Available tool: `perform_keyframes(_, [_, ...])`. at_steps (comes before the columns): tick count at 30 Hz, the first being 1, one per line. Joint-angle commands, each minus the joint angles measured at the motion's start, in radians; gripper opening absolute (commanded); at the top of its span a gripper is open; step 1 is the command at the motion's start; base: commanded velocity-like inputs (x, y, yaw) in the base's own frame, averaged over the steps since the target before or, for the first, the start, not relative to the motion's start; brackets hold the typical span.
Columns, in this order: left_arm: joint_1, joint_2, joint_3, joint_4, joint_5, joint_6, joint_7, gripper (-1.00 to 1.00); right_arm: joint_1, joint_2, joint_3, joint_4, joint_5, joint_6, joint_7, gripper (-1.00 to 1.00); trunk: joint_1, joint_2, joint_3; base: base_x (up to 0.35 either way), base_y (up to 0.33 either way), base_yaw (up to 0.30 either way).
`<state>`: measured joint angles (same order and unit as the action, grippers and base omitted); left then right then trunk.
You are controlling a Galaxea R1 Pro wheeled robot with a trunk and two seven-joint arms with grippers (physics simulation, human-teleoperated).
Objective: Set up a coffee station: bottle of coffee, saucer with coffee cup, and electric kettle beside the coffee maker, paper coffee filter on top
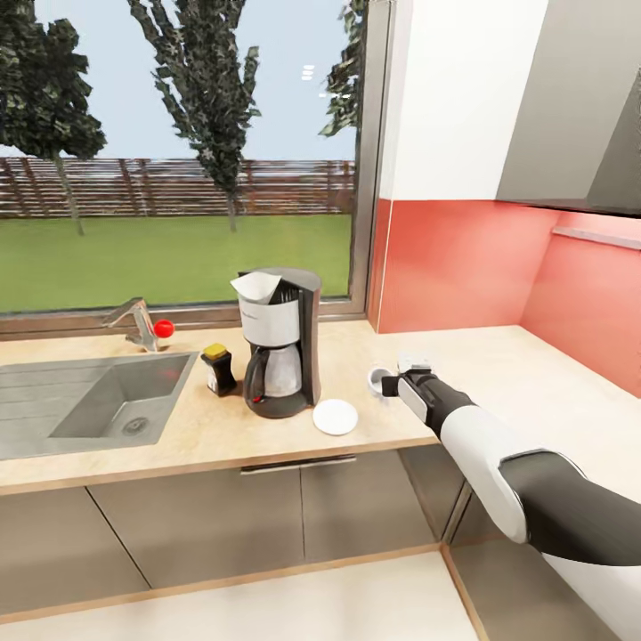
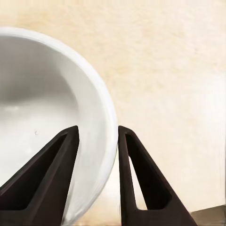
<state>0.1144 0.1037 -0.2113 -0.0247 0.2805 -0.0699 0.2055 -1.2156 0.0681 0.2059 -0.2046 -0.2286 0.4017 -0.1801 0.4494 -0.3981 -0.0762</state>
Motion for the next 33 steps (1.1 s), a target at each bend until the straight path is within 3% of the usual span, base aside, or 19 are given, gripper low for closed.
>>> perform_keyframes(1, [0.001, 0.0, -0.008, -0.003, 0.009, -0.001, 0.003, 1.0, -0.001, 0.0, 0.008, 0.003, -0.011, 0.005, -0.005, -1.0, 0.001, -0.002, 0.0, 0.0, 0.0, -0.002])
perform_keyframes(12, [0.001, -0.001, -0.009, -0.003, 0.009, -0.001, 0.003, 1.0, -0.001, 0.001, 0.007, 0.024, -0.012, 0.003, -0.005, -1.0, 0.001, -0.002, 0.017, 0.0, 0.0, 0.0])
perform_keyframes(16, [0.001, -0.001, -0.009, -0.003, 0.009, -0.001, 0.003, 1.0, -0.001, 0.016, 0.007, 0.047, -0.012, 0.003, -0.005, -1.0, 0.001, -0.002, 0.023, 0.0, 0.047, 0.0])
perform_keyframes(28, [0.001, -0.002, -0.01, -0.003, 0.009, -0.001, 0.003, 1.0, -0.001, 0.025, 0.006, 0.066, -0.012, 0.003, -0.005, -1.0, 0.001, -0.002, 0.042, -0.003, 0.16, 0.0])
perform_keyframes(33, [0.001, -0.001, -0.011, -0.003, 0.009, -0.001, 0.003, 1.0, -0.001, 0.025, 0.006, 0.066, -0.012, 0.003, -0.005, -1.0, 0.001, -0.002, 0.05, -0.198, 0.007, 0.0])
